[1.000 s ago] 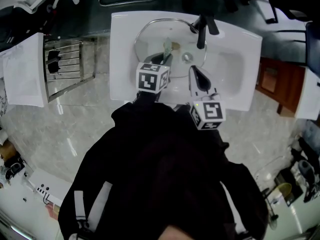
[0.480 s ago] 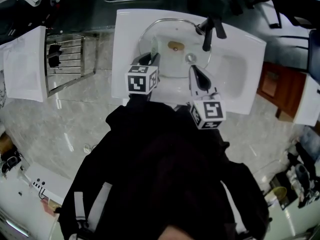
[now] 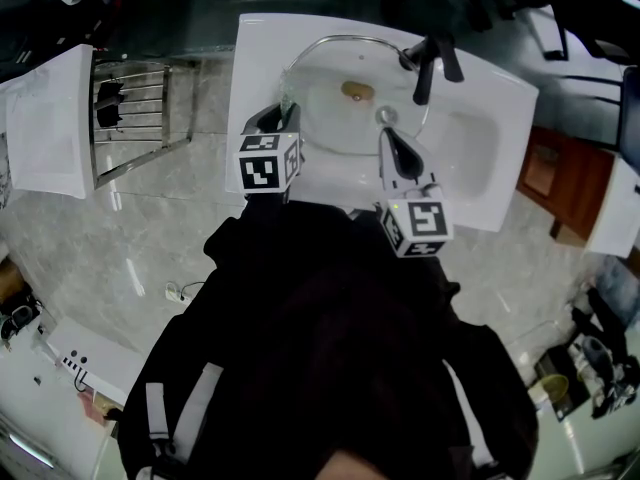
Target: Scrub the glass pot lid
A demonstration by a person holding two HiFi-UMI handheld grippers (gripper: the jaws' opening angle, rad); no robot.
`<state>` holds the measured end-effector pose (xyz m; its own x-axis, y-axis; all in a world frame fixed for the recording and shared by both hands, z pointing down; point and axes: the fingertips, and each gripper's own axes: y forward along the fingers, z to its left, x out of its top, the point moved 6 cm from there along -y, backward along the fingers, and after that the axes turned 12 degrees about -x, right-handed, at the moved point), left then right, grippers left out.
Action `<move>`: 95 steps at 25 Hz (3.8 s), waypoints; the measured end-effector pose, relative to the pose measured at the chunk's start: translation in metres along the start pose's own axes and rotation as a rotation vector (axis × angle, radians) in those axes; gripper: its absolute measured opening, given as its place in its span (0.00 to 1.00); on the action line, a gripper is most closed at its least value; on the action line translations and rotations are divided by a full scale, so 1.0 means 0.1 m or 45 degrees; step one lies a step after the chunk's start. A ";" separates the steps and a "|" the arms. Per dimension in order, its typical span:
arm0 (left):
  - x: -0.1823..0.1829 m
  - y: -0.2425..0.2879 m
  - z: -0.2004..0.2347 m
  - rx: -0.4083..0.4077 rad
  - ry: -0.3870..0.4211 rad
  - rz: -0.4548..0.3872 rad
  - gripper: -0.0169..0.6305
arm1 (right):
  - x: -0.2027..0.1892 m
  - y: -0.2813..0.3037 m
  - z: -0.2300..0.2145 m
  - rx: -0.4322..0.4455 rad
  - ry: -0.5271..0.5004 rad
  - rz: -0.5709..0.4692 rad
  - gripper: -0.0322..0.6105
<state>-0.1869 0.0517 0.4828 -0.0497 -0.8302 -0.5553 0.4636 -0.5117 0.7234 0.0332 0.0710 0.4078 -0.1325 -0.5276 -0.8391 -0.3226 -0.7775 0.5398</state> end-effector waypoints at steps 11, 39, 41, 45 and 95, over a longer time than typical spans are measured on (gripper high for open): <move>-0.16 0.10 0.16 0.057 -0.103 0.051 0.12 | 0.02 0.01 -0.03 -0.013 0.009 0.001 0.05; -0.26 0.50 0.07 -0.043 -0.050 0.158 0.12 | -0.10 -0.02 -0.15 -0.062 0.059 0.022 0.05; -0.26 0.51 0.07 -0.047 -0.047 0.167 0.12 | -0.11 -0.03 -0.15 -0.076 0.071 0.030 0.05; -0.27 0.53 0.06 -0.047 -0.037 0.172 0.12 | -0.15 -0.04 -0.16 -0.088 0.079 0.035 0.05; -0.38 0.97 -0.45 -0.159 0.079 0.321 0.12 | -0.09 -0.28 -0.57 -0.194 0.160 0.002 0.05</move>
<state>-0.1005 0.0434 0.5557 0.1334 -0.9107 -0.3910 0.5597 -0.2563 0.7881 0.0967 0.0781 0.4044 -0.0115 -0.5600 -0.8284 -0.1760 -0.8144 0.5530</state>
